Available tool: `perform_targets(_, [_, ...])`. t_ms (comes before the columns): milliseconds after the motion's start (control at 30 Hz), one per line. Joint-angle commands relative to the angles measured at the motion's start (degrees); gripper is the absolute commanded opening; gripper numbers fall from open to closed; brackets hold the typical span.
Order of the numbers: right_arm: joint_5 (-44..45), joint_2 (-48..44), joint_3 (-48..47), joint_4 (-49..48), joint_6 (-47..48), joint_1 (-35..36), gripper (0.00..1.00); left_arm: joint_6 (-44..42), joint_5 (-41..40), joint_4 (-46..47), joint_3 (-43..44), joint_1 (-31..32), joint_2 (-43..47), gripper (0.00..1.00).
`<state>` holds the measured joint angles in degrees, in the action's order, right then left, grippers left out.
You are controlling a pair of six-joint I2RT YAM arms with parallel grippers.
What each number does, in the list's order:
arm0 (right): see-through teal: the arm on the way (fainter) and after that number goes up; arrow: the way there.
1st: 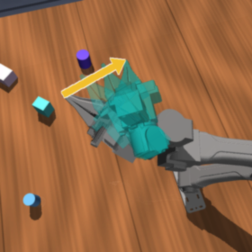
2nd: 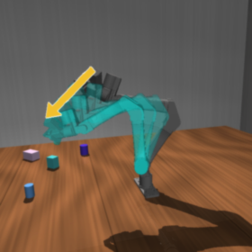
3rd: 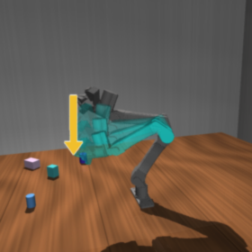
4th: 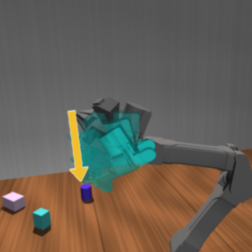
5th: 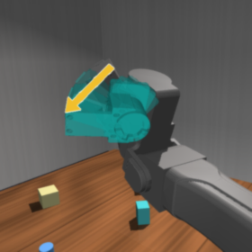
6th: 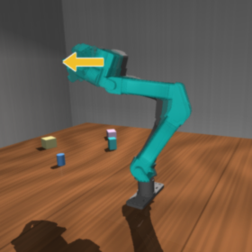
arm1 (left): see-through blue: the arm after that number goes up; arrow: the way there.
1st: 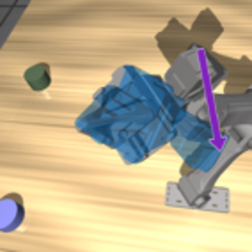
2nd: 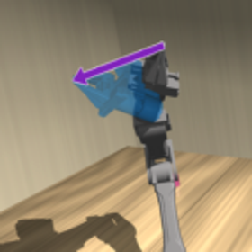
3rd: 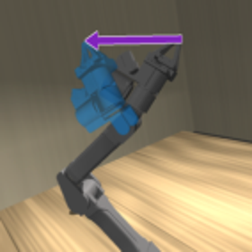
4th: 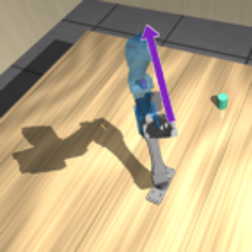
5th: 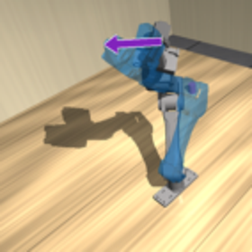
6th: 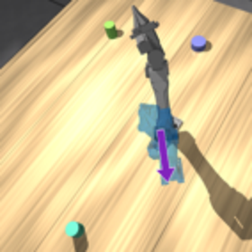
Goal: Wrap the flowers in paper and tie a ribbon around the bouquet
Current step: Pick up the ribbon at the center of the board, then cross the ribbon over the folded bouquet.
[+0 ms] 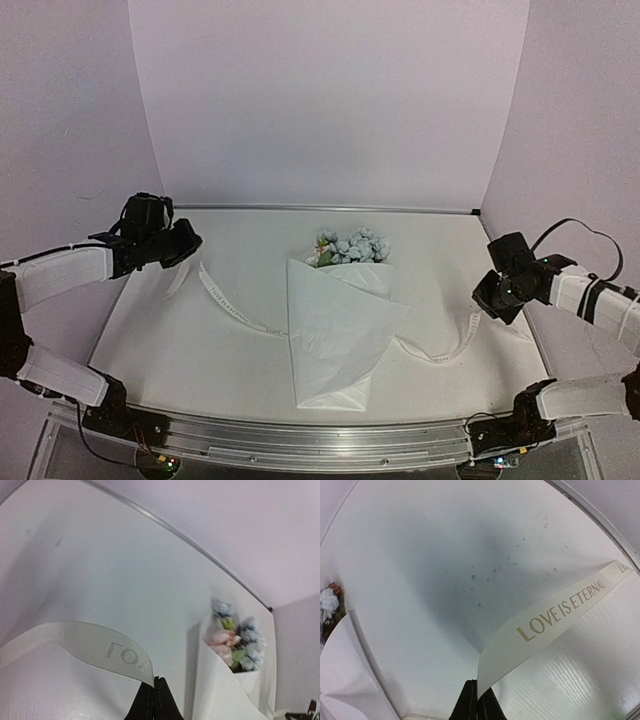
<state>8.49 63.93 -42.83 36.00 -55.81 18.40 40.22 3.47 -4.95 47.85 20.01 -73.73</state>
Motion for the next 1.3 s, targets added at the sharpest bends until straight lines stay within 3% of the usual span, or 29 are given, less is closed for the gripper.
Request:
perform_targets(0, [4.75, -2.57, -1.72, 1.04, 3.72, 9.08, 0.0, -11.06, 7.05, 8.68, 2.24, 6.54, 2.19, 0.0])
perform_targets(233, [-2.22, 4.48, -13.4, -3.58, 6.18, 19.18, 0.0, -17.0, 13.78, 18.04, 5.76, 16.77, -1.58, 0.0])
perform_targets(400, [-1.16, 8.57, -17.39, -2.55, 4.41, 19.81, 0.0, -24.86, 20.65, 18.8, 13.01, 26.66, -8.21, 0.0])
perform_targets(533, [3.59, 9.53, -17.94, 2.11, 6.87, 17.21, 0.0, -31.68, 28.57, 12.16, 21.91, 33.77, -17.06, 0.0])
perform_targets(733, [-9.03, 16.02, -19.2, 1.53, 7.34, 8.26, 0.0, -46.76, 33.45, -7.05, 38.97, 45.54, -31.69, 0.01])
perform_targets(900, [-11.77, 18.39, -21.17, 1.53, 8.49, 7.94, 0.0, -53.98, 30.29, -14.16, 45.25, 49.47, -37.2, 0.03])
perform_targets(1267, [-15.09, 24.65, -28.37, 3.51, 11.69, 7.9, 0.0, -65.02, 37.8, -5.02, 38.95, 50.47, -29.41, 0.05])
